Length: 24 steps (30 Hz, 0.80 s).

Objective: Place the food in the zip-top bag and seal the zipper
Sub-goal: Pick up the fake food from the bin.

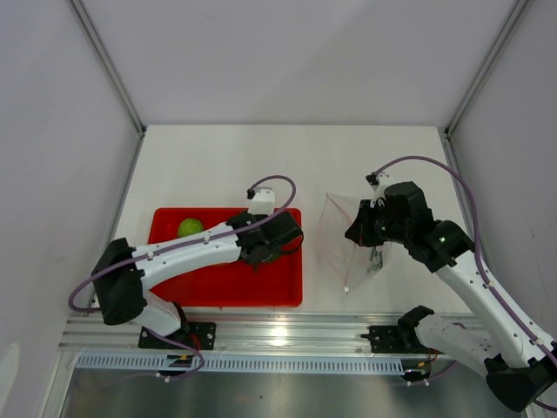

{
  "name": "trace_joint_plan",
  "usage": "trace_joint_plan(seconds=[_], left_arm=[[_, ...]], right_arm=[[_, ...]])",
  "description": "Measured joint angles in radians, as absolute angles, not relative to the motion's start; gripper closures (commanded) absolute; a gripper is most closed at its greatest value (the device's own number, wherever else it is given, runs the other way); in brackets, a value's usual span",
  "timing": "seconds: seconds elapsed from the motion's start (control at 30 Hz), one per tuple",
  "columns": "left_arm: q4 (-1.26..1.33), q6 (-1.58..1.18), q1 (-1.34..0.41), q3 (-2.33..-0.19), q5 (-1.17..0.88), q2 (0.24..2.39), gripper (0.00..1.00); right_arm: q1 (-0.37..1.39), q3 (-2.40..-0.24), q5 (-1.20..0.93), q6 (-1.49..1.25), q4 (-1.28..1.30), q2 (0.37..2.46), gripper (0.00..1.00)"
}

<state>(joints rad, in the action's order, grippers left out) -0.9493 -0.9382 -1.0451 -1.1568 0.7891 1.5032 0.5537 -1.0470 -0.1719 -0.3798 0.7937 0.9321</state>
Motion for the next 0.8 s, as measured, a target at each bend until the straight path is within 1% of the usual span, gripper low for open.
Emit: trace_joint_plan(seconds=[0.07, 0.3, 0.43, 0.6, 0.7, 0.8], left_arm=[[-0.95, -0.93, -1.045, -1.158, 0.775, 1.47, 0.99], [-0.984, -0.885, -1.045, -1.196, 0.728, 1.36, 0.99], [-0.968, -0.809, -1.054, -1.247, 0.686, 1.223, 0.99], [-0.892, -0.685, -1.065, -1.323, 0.58, 1.029, 1.0], [-0.824, -0.615, -1.065, -1.376, 0.487, 0.953, 0.99], [-0.756, -0.569, -1.065, -1.379, 0.394, 0.888, 0.99]], right_arm=[[0.554, -1.047, -0.172, -0.38, 0.794, 0.932, 1.0], [0.554, -1.047, -0.172, -0.38, 0.795, 0.932, 1.0], [0.554, -1.053, -0.175, -0.38, 0.795, 0.936, 1.0], [0.554, -1.066, -0.175, -0.38, 0.796, 0.942, 1.0], [0.554, -1.073, -0.175, -0.381, 0.797, 0.942, 1.0], [0.554, -1.081, -0.175, -0.381, 0.797, 0.944, 1.0]])
